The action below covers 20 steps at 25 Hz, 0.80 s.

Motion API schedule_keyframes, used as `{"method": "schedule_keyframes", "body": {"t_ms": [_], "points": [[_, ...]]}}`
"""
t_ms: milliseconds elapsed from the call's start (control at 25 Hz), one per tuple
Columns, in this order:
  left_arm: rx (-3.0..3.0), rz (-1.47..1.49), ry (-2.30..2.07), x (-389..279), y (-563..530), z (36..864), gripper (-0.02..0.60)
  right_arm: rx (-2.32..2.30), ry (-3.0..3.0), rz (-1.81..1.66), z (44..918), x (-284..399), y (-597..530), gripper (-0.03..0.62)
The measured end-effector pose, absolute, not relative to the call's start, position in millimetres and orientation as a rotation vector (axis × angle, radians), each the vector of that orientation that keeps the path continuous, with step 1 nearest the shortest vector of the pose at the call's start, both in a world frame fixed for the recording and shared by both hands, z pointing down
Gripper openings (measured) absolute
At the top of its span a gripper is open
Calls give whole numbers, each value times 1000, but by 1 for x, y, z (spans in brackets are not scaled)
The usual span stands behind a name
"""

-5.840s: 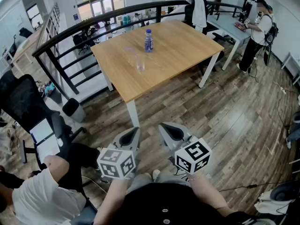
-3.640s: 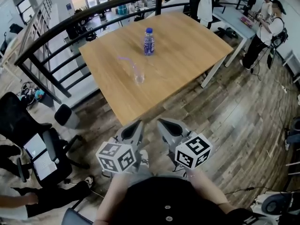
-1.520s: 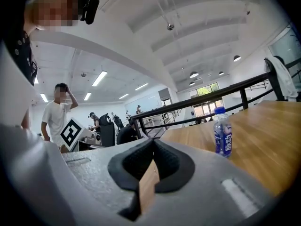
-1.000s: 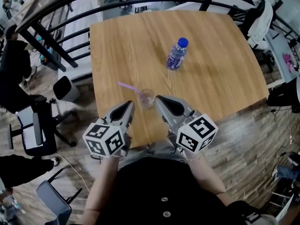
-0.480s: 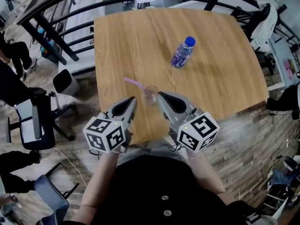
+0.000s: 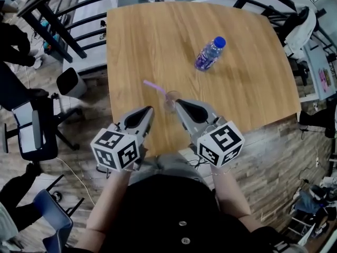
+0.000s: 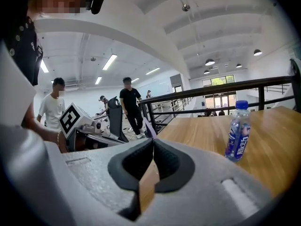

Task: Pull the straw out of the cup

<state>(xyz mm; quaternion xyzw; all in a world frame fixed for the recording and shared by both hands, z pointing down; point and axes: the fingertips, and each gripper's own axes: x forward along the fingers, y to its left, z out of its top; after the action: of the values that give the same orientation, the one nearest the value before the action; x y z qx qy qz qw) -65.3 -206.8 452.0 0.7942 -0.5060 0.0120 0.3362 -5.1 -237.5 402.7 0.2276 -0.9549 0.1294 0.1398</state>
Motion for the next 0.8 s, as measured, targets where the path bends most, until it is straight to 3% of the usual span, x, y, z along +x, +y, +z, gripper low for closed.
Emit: {"method": "schedule_keyframes", "body": {"t_ms": [40, 120, 800], "points": [[2069, 32, -1317, -66, -206, 454, 21, 651, -2752, 361, 404, -7, -238, 2], [2069, 36, -1313, -66, -205, 457, 21, 641, -2733, 337, 408, -10, -240, 69], [2012, 13, -1330, -84, -198, 477, 21, 560, -2547, 163, 454, -40, -258, 92]]}}
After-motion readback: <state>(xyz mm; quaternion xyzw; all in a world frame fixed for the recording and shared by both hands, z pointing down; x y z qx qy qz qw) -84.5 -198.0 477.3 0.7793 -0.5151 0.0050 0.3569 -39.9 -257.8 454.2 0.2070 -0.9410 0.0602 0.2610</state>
